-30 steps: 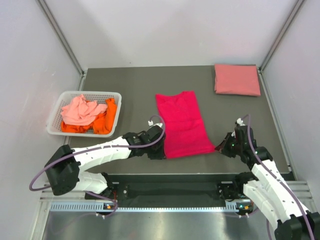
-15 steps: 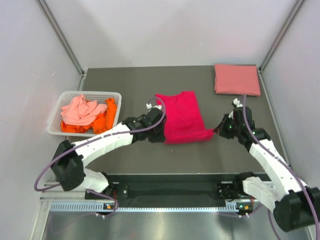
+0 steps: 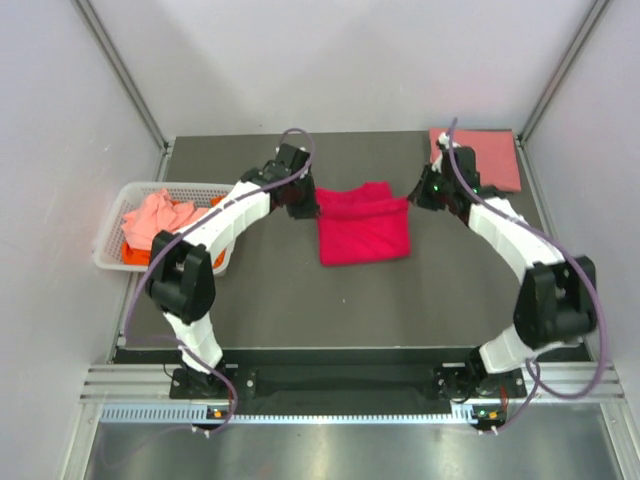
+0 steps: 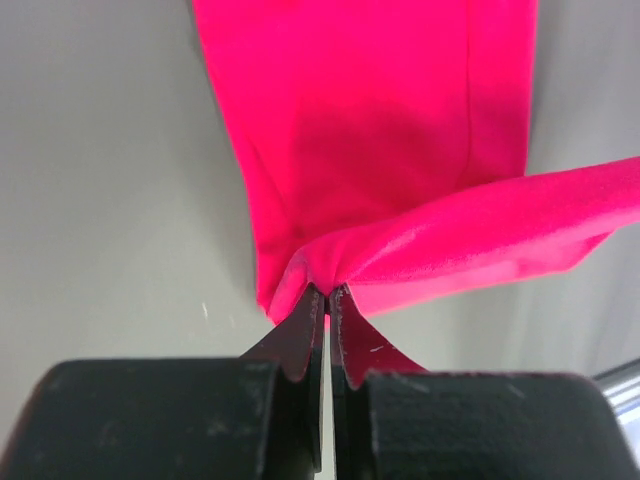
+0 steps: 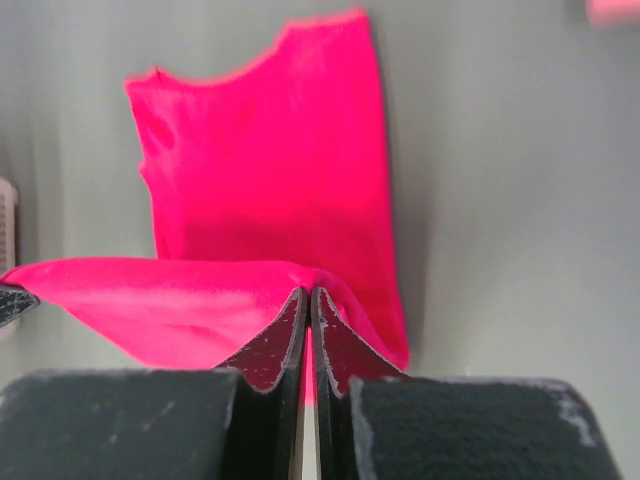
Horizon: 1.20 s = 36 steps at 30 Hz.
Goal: Fold and stack the t-shirts
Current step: Fold the tshirt
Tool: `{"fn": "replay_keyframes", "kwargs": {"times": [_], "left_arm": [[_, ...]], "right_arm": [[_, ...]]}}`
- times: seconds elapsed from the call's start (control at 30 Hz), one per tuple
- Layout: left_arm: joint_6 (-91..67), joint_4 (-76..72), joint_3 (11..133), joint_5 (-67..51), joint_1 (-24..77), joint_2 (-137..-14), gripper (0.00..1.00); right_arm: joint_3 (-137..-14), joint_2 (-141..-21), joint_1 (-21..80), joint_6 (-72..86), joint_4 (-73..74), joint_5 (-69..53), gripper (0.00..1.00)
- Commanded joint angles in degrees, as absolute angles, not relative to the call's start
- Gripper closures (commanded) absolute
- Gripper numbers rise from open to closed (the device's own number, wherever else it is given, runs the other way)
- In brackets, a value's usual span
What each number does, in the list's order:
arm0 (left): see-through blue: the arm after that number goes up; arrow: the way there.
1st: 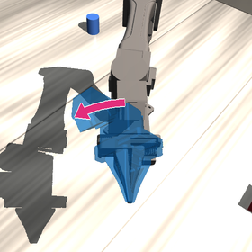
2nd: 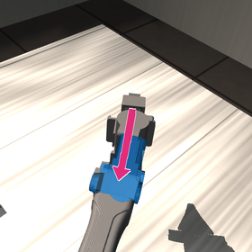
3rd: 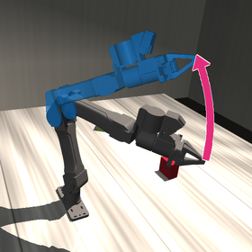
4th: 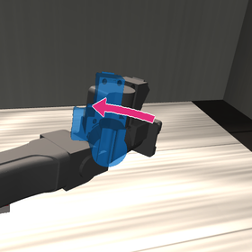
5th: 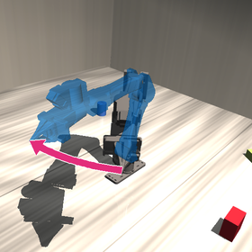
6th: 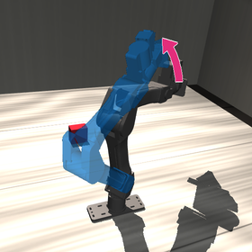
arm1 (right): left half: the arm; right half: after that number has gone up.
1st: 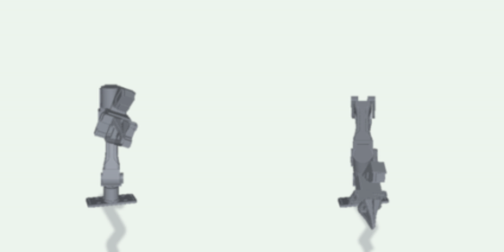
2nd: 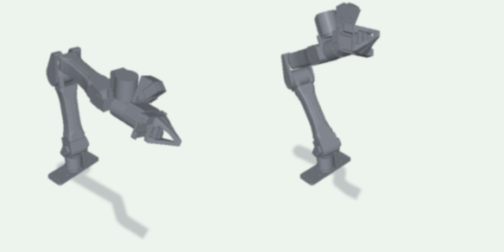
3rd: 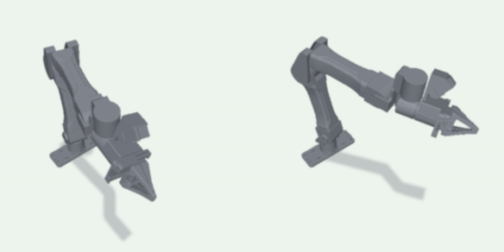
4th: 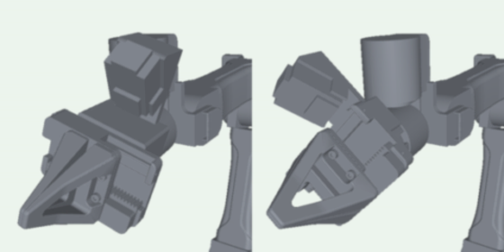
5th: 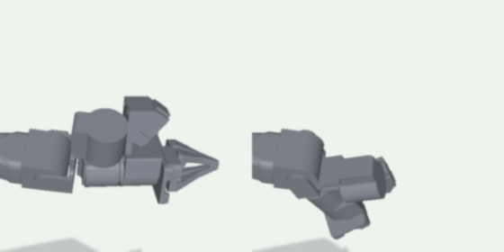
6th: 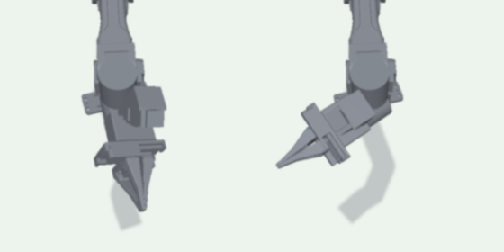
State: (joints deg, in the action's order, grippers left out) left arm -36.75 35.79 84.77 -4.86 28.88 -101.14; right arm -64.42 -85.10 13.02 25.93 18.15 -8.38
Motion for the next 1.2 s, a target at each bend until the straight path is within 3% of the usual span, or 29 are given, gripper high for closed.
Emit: {"fn": "replay_keyframes", "kwargs": {"times": [0.0, 0.3, 0.5, 0.87, 0.97, 1.03, 1.13, 1.17], "left_arm": [[-32.7, 36.3, 91.74, -7.91, 25.32, -105.72, 1.0], [-29.88, 23.21, 100.54, -18.62, 18.28, -117.85, 1.0], [-27.07, 20.92, 105.99, -17.22, 16.79, -125.32, 1.0], [-26.19, 14.15, 110.91, -20.3, 14.85, -133.06, 0.99], [-26.02, 15.64, 112.67, -16.46, 14.59, -134.12, 0.91], [-26.45, 17.74, 113.11, -13.81, 13.89, -133.6, 0.85], [-25.5, 18.8, 111.8, -8.98, 13.27, -130.61, 0.64], [-24.71, 19.42, 111.62, -8.01, 13.36, -129.65, 0.62]], "right_arm": [[-73.98, -93.65, 12.92, 22.68, 12.83, -9.75, 1.0], [-89.99, -111.16, 12.92, 22.59, 9.23, -13.53, 1.0], [-100.96, -119.7, 12.74, 21.36, 11.33, -13.36, 1.0], [-107.67, -127.96, 10.99, 22.85, 11.78, -12.39, 1.0], [-108.63, -129.8, 10.72, 23.29, 11.16, -13.7, 0.97], [-111.35, -131.21, 10.64, 22.77, 11.86, -15.2, 0.85], [-115.83, -132.72, 10.02, 20.92, 17.82, -16.7, 0.75], [-115.93, -131.58, 9.85, 20.83, 18.54, -17.13, 0.72]]}}
